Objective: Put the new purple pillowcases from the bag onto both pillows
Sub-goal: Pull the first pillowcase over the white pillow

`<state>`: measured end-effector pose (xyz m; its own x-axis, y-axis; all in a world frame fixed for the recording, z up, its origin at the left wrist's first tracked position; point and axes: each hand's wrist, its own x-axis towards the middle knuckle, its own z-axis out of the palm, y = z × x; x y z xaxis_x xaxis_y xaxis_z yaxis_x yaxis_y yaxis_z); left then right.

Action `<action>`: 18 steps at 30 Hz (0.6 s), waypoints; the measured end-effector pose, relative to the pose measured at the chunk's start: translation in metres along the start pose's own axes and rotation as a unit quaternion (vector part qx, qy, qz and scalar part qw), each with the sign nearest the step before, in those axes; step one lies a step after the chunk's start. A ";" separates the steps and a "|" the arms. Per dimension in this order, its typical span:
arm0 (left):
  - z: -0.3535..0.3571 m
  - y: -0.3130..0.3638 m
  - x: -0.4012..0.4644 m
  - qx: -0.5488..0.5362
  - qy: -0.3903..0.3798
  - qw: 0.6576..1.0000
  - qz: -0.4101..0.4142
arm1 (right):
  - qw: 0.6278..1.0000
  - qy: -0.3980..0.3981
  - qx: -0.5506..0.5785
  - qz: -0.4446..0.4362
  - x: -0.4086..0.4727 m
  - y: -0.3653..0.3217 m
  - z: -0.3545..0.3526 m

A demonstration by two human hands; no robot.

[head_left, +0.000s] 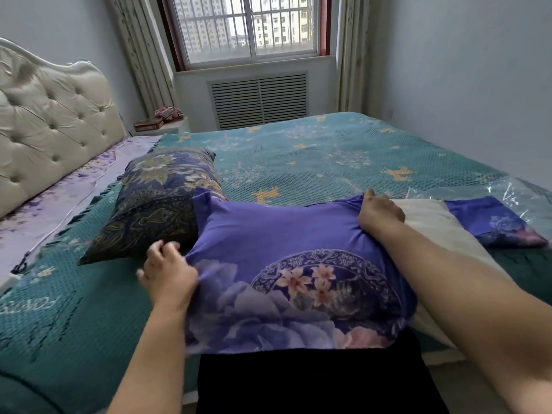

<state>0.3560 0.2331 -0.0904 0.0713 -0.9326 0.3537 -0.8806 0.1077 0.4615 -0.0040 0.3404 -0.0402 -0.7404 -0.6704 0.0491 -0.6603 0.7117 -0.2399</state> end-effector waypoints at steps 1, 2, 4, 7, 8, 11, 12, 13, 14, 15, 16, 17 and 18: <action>0.000 0.014 0.009 -0.007 0.001 0.998 0.057 | 1.000 -0.005 -0.024 0.000 0.005 -0.004 -0.003; 0.001 0.031 0.018 -0.016 -0.020 0.994 0.107 | 0.999 -0.013 -0.046 0.001 0.012 -0.008 -0.006; 0.009 0.069 0.032 -0.020 -0.098 0.981 0.164 | 0.997 -0.041 -0.066 -0.013 0.024 -0.016 -0.009; 0.035 0.114 0.045 0.023 -0.196 0.959 0.205 | 0.995 -0.082 -0.036 -0.050 0.041 -0.027 -0.008; 0.043 0.124 0.047 0.048 -0.215 0.953 0.210 | 0.993 -0.098 -0.026 -0.063 0.047 -0.031 -0.010; 0.057 0.137 0.043 0.117 -0.223 0.943 0.216 | 0.989 -0.133 0.004 -0.057 0.068 -0.040 -0.009; 0.060 0.137 0.039 0.132 -0.207 0.942 0.227 | 0.989 -0.143 0.011 -0.046 0.073 -0.044 -0.010; 0.062 0.137 0.034 0.140 -0.190 0.942 0.239 | 0.988 -0.149 0.008 -0.044 0.080 -0.045 -0.009; 0.064 0.135 0.030 0.143 -0.177 0.942 0.247 | 0.986 -0.161 0.005 -0.043 0.086 -0.046 -0.008; 0.067 0.132 0.029 0.144 -0.168 0.942 0.251 | 0.982 -0.181 -0.006 -0.047 0.095 -0.047 -0.005; 0.068 0.129 0.029 0.144 -0.161 0.943 0.251 | 0.978 -0.202 0.000 -0.054 0.101 -0.048 -0.001; 0.070 0.128 0.030 0.141 -0.155 0.944 0.254 | 0.974 -0.219 0.001 -0.063 0.104 -0.051 0.004; 0.071 0.127 0.033 0.139 -0.149 0.945 0.258 | 0.966 -0.246 -0.007 -0.073 0.105 -0.057 0.008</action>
<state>0.2136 0.1917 -0.0777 -0.4987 -0.8409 0.2101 -0.8545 0.5176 0.0438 -0.0430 0.2273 -0.0289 -0.4921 -0.7800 -0.3865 -0.7575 0.6025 -0.2515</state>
